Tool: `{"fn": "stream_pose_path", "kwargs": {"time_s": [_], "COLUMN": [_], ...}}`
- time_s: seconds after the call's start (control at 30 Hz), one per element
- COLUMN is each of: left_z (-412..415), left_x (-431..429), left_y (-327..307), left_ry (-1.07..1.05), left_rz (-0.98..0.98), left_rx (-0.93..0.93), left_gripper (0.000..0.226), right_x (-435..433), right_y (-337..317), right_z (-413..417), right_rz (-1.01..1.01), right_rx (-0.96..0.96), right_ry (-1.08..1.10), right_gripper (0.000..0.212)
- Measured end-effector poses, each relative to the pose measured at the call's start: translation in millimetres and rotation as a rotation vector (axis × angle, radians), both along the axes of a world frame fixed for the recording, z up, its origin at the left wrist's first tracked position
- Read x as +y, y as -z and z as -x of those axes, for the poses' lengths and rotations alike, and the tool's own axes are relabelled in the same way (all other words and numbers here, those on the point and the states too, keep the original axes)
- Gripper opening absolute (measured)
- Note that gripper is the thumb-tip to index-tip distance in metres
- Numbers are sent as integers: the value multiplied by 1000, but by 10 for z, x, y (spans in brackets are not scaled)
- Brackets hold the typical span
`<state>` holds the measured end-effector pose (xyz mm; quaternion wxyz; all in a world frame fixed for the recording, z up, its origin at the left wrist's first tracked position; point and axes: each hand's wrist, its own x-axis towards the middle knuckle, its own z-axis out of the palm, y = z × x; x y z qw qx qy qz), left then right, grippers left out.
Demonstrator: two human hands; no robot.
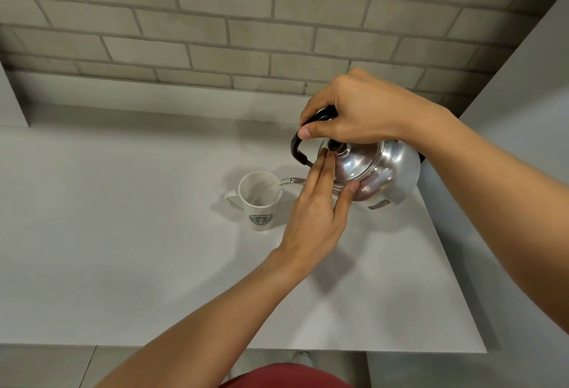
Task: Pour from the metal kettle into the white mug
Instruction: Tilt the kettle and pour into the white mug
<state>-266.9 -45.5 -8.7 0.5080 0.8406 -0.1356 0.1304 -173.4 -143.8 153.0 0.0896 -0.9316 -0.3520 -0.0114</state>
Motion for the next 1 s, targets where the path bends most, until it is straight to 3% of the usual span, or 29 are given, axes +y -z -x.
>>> {"fn": "stream_pose_path", "kwargs": {"time_s": [1.0], "left_z": [-31], "left_x": [-45], "left_y": [-21], "left_ry": [-33], "left_rz": [65], "left_rx": [9], "left_gripper": [66], "right_x": [129], "right_y": [-102], "right_z": [-3], "right_rz": [76], "right_rx": [-10], "right_ry": [-20], "right_gripper": [25]}}
